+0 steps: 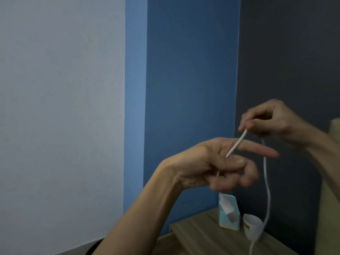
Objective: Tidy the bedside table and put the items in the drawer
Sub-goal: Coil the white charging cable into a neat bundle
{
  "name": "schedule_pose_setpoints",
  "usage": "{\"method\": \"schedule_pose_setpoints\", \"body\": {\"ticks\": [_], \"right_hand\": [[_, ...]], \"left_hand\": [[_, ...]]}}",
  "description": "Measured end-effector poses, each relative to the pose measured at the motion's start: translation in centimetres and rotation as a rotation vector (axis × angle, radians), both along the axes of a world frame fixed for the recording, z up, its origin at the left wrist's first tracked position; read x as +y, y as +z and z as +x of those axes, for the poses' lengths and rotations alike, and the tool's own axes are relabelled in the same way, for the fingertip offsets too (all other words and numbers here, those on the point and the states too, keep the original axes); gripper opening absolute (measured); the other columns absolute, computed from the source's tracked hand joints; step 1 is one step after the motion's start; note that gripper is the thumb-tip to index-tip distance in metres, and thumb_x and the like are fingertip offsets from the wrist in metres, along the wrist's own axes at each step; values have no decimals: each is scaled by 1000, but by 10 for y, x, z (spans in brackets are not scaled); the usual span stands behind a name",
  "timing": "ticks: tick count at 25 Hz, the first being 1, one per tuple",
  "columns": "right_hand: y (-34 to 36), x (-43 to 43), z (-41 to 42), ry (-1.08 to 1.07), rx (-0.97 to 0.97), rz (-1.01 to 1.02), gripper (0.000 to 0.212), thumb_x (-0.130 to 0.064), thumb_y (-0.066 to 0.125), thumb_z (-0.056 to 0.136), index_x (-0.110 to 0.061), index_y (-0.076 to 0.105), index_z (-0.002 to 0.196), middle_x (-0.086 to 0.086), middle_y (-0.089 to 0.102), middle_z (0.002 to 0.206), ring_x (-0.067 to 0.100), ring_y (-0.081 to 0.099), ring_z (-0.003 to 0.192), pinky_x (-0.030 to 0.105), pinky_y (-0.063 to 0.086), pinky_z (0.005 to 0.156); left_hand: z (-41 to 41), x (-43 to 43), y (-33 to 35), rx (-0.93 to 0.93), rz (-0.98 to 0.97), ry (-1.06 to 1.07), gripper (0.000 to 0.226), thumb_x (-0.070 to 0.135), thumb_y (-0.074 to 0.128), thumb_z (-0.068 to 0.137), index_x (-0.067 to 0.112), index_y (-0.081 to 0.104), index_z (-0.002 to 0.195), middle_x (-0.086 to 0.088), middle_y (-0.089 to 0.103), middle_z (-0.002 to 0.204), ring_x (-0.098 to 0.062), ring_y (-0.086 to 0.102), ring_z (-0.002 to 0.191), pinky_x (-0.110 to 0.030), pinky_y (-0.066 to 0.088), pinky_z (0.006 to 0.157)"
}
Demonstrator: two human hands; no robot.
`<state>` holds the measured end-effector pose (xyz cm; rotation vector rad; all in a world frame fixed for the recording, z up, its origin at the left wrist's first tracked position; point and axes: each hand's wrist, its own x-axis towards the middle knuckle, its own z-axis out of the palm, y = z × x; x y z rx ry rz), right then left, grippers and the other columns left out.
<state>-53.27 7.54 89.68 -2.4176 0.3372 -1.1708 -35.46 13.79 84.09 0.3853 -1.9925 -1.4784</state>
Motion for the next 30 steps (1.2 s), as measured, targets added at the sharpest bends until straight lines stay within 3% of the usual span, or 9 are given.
{"method": "schedule_pose_setpoints", "body": {"ticks": [2,4,6,10,13,16,22,25,30], "right_hand": [[0,1,7,2,-78,9,50,-70,76,37,-22,69,49,14,42,46,0,33,35,9,27,35],[-1,1,16,-2,-159,6,50,-72,74,37,-23,65,44,-2,42,35,-1,31,33,8,25,34],[-3,1,25,-14,-216,9,52,-73,73,38,-22,63,44,-4,39,33,0,28,33,11,23,33],[-13,-4,37,-70,-228,45,59,-79,68,38,-20,60,45,-6,38,34,0,30,34,12,24,34],[-20,-10,43,-45,-253,109,61,-79,68,36,-19,59,45,-7,39,35,-1,30,33,11,25,33],[-21,-12,45,-11,-307,126,56,-74,72,38,-20,61,46,-10,44,37,-1,35,36,11,27,36],[-12,-9,38,12,-200,-29,37,-65,70,56,-28,70,59,17,51,60,23,41,54,19,32,49],[-15,-9,33,95,-104,19,25,-52,70,65,-27,73,68,-7,68,65,10,57,62,13,43,57],[-21,-6,30,-33,-111,-14,39,-68,64,60,-30,71,67,-13,63,60,-1,52,58,9,42,55]], "left_hand": [[0,6,3,4,3,-86,59,-21,21,81,-2,33,136,-31,58,116,-33,71,85,-16,52,54],[-5,11,2,41,-13,-202,75,-34,15,69,-10,13,141,-35,16,142,-44,24,132,-42,40,104],[-10,16,1,118,-11,-279,80,-38,9,60,-11,9,135,-26,3,141,-40,2,132,-51,14,110],[-9,12,-1,75,-69,-273,97,-37,13,55,-1,8,145,-35,2,149,-40,7,138,-53,15,112],[-6,8,2,-28,-171,-44,93,-34,20,52,-4,26,140,-43,36,133,-41,54,116,-32,52,81],[1,6,-3,42,-95,-2,67,-17,28,67,8,43,128,-21,63,87,-13,55,62,-18,24,38],[9,13,-4,149,-92,8,31,21,21,98,19,47,115,6,43,61,-4,23,43,-21,11,38],[13,20,2,60,-99,-39,41,35,16,95,17,48,113,5,36,63,-12,10,47,-22,7,39],[21,14,-2,-20,-162,26,36,1,24,96,-15,40,124,0,58,70,-6,40,48,-17,24,37]]}}
